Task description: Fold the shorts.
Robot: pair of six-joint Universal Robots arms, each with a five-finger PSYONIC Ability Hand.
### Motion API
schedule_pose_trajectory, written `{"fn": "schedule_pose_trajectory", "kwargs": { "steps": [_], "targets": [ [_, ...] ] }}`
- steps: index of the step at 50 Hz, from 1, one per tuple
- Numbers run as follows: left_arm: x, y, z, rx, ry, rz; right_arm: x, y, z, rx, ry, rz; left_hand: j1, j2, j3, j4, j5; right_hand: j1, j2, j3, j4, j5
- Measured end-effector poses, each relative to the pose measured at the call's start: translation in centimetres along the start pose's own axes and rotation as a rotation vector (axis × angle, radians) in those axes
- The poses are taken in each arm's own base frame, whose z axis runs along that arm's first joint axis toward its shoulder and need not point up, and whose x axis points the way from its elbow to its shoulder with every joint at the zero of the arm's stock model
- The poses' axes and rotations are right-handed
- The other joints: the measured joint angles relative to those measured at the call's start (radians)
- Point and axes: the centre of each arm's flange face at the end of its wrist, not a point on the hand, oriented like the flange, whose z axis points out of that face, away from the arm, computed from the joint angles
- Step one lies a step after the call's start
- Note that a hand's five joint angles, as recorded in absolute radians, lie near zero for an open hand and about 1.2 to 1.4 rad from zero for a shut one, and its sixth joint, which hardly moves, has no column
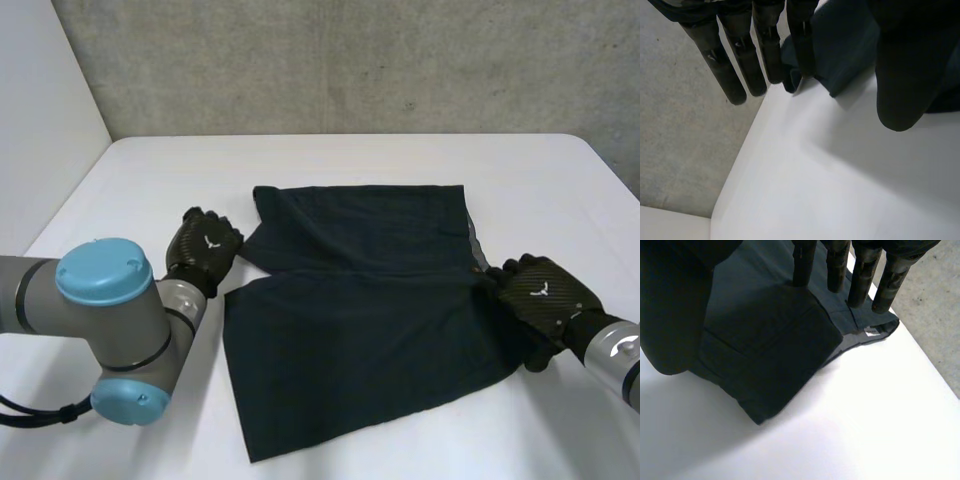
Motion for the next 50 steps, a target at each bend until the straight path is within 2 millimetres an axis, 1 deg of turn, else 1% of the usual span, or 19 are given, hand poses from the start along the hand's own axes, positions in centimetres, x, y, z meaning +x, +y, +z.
{"fn": "schedule_pose_trajectory", "kwargs": {
  "steps": [2,3,5,6,8,9,11,13,15,16,17,18,19,22,24,25,35,43,50],
  "targets": [
    [0.0,0.0,0.0,0.0,0.0,0.0,0.0,0.0,0.0,0.0,0.0,0.0,0.0,0.0,0.0,0.0,0.0,0.0,0.0,0.0,0.0,0.0],
    [-0.5,-1.4,-1.3,0.031,-0.007,-0.019,0.5,0.4,0.0,0.011,-0.007,-0.023,0.0,0.0,0.0,0.0,0.0,0.026,0.0,0.001,0.001,0.002],
    [-0.5,-1.4,-1.3,0.031,-0.007,-0.019,0.5,0.4,0.0,0.011,-0.007,-0.023,0.0,0.0,0.0,0.0,0.0,0.026,0.0,0.001,0.001,0.002],
    [-1.2,-3.1,-2.7,0.07,-0.018,-0.057,0.9,1.0,0.1,0.019,-0.016,-0.044,-0.025,-0.058,-0.051,-0.061,-0.062,0.026,0.0,0.001,0.001,0.002],
    [-1.4,-3.6,-3.3,0.082,-0.021,-0.076,1.0,1.2,0.2,0.02,-0.018,-0.049,-0.025,-0.058,-0.051,-0.061,-0.062,0.029,0.0,0.005,0.023,0.004],
    [-2.0,-4.7,-4.5,0.108,-0.023,-0.124,1.2,1.4,0.2,0.021,-0.02,-0.055,-0.025,-0.058,-0.051,-0.061,-0.062,0.03,0.002,0.01,0.03,0.006],
    [-2.4,-5.7,-6.0,0.127,-0.015,-0.185,1.4,1.8,0.2,0.023,-0.024,-0.062,-0.025,-0.058,-0.051,-0.061,-0.062,0.041,0.039,0.038,0.056,0.026],
    [-2.6,-6.3,-6.9,0.136,-0.005,-0.227,1.4,1.9,0.3,0.025,-0.028,-0.065,-0.025,-0.058,-0.051,-0.061,-0.062,0.05,0.054,0.06,0.078,0.04],
    [-2.5,-6.9,-8.6,0.131,0.036,-0.299,1.4,2.3,0.4,0.027,-0.039,-0.067,-0.025,-0.058,-0.051,-0.061,-0.062,0.059,0.063,0.073,0.09,0.053],
    [-2.4,-7.1,-9.2,0.124,0.056,-0.323,1.4,2.4,0.5,0.028,-0.043,-0.067,-0.025,-0.058,-0.051,-0.061,-0.062,0.13,0.185,0.185,0.199,0.157],
    [-2.2,-7.2,-9.9,0.112,0.079,-0.346,1.3,2.5,0.6,0.029,-0.049,-0.067,-0.025,-0.058,-0.051,-0.061,-0.062,0.137,0.195,0.198,0.213,0.17],
    [-1.8,-7.2,-10.7,0.089,0.115,-0.377,1.2,2.7,0.7,0.031,-0.058,-0.066,-0.025,-0.058,-0.051,-0.061,-0.062,0.221,0.314,0.311,0.317,0.269],
    [-1.6,-7.2,-11.0,0.079,0.13,-0.388,1.2,2.7,0.8,0.032,-0.061,-0.066,-0.025,-0.058,-0.051,-0.061,-0.062,0.221,0.314,0.311,0.317,0.269],
    [-0.3,-6.9,-13.0,-0.003,0.228,-0.446,1.0,3.0,1.1,0.04,-0.079,-0.063,-0.024,-0.055,-0.05,-0.058,-0.057,0.469,0.679,0.67,0.688,0.628],
    [0.5,-6.6,-13.9,-0.051,0.275,-0.467,0.9,3.0,1.2,0.047,-0.088,-0.059,-0.02,-0.046,-0.044,-0.047,-0.042,0.589,0.873,0.865,0.885,0.82],
    [0.8,-6.5,-14.3,-0.074,0.297,-0.474,0.9,3.0,1.2,0.049,-0.091,-0.057,-0.015,-0.031,-0.034,-0.033,-0.026,0.606,0.902,0.891,0.912,0.849],
    [3.0,-5.6,-16.2,-0.153,0.382,-0.476,0.7,2.6,1.1,0.043,-0.115,0.021,-0.001,-0.014,-0.02,-0.011,-0.006,0.645,0.92,0.933,0.95,0.888],
    [4.3,-4.8,-16.3,-0.193,0.407,-0.466,0.3,1.9,0.8,0.014,-0.152,0.17,-0.001,-0.012,-0.02,-0.011,-0.006,0.673,0.92,0.938,0.95,0.888],
    [5.3,-4.0,-16.0,-0.246,0.397,-0.448,0.2,1.6,0.8,-0.005,-0.145,0.227,0.015,-0.005,-0.01,0.0,0.004,0.673,0.92,0.938,0.95,0.894]
  ]
}}
